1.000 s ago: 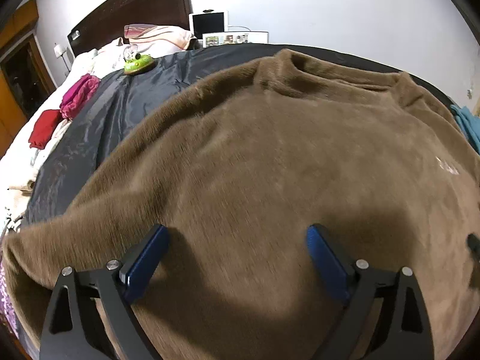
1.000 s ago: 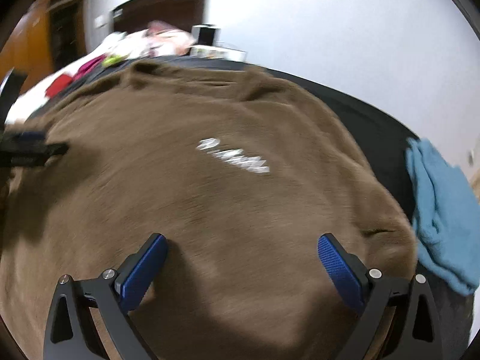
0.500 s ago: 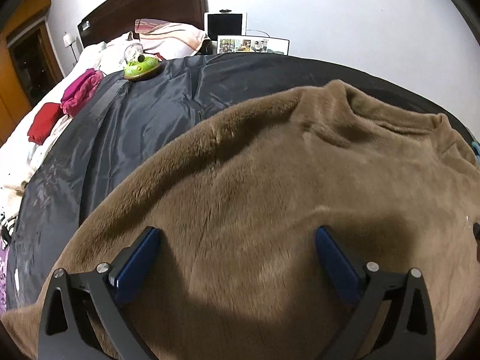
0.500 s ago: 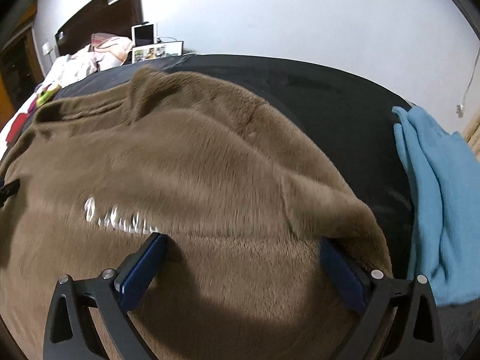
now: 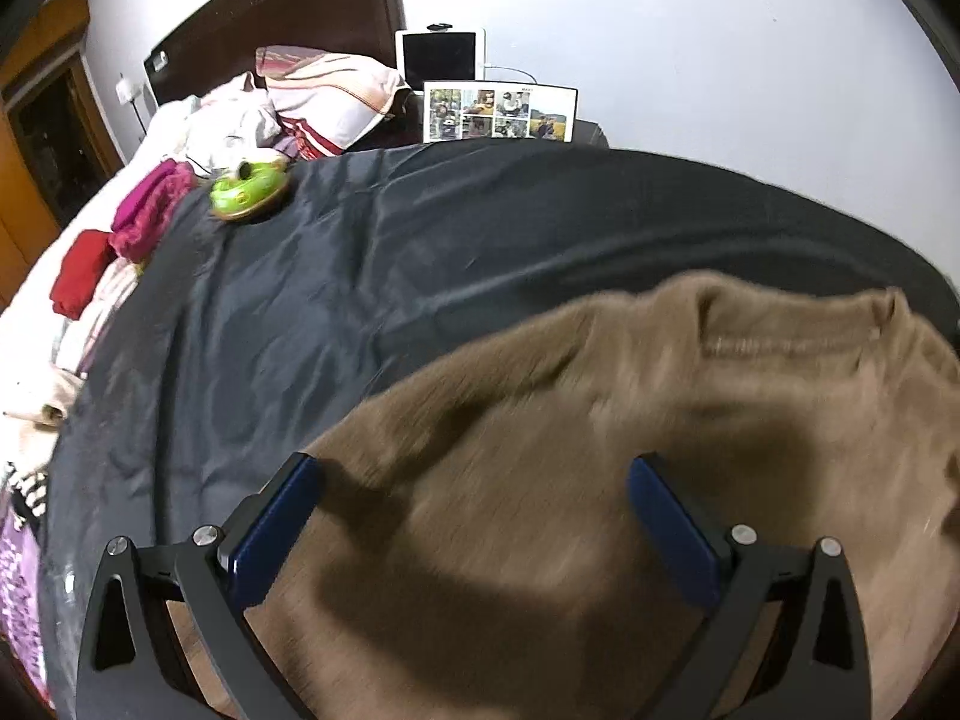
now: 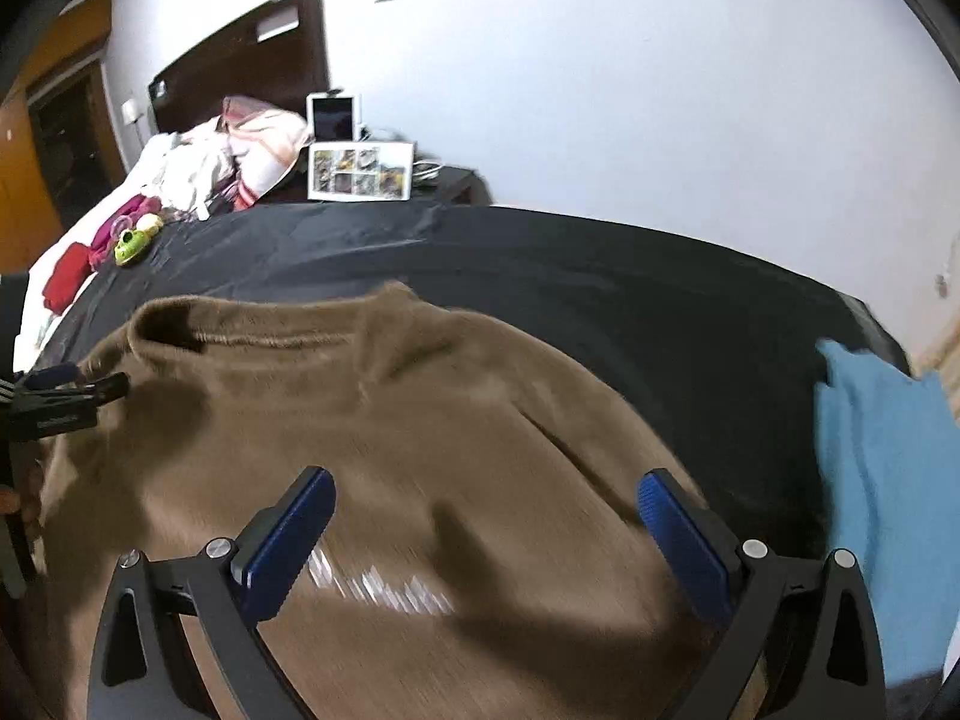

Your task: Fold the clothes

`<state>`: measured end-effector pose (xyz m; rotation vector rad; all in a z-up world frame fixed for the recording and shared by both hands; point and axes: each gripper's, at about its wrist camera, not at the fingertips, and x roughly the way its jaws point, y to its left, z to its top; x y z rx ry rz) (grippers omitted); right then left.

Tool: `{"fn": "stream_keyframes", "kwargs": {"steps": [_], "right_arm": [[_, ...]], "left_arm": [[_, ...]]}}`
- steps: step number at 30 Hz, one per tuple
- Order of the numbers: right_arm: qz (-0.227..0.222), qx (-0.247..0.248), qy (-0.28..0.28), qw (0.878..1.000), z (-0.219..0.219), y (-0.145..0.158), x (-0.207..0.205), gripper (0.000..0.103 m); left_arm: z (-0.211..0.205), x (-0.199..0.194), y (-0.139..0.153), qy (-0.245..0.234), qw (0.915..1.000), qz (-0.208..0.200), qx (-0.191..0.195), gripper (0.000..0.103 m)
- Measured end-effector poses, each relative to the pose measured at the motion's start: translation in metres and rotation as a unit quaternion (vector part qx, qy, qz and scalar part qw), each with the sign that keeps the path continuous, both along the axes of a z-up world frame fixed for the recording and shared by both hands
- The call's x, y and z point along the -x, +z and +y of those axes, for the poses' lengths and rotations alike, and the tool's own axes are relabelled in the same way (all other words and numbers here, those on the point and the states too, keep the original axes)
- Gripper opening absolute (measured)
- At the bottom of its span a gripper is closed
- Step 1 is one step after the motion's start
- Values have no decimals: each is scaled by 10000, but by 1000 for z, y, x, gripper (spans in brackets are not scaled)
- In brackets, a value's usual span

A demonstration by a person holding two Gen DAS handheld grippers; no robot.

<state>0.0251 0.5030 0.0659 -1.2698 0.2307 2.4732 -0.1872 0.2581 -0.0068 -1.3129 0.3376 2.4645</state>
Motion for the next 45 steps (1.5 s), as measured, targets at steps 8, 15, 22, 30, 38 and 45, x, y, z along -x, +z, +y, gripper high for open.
{"fn": "stream_keyframes", "kwargs": {"steps": [8,15,22,30,38,45], "right_arm": [[-454,-10,21,9990,2,-55,63,103],[-365,-16,-15,9993,7,-55,69,103],[-159,245,93,9995,-2,-33,34,103],[416,-436,316,9977,-47,13,-43,103],[691,-790,533,9930,-82,38,-103,103],[1061,-1003,392,9885,-96,54,-172,103]], "left_arm": [[5,28,-22,167,9995,-154,-212,103],[1,33,-25,167,9992,-142,-328,103],[-3,9,-13,110,9999,-23,-38,103],[13,-73,15,-613,9977,272,-54,103],[32,-174,35,-1459,9882,449,-97,103],[33,-243,48,-1704,9821,747,-274,103]]}}
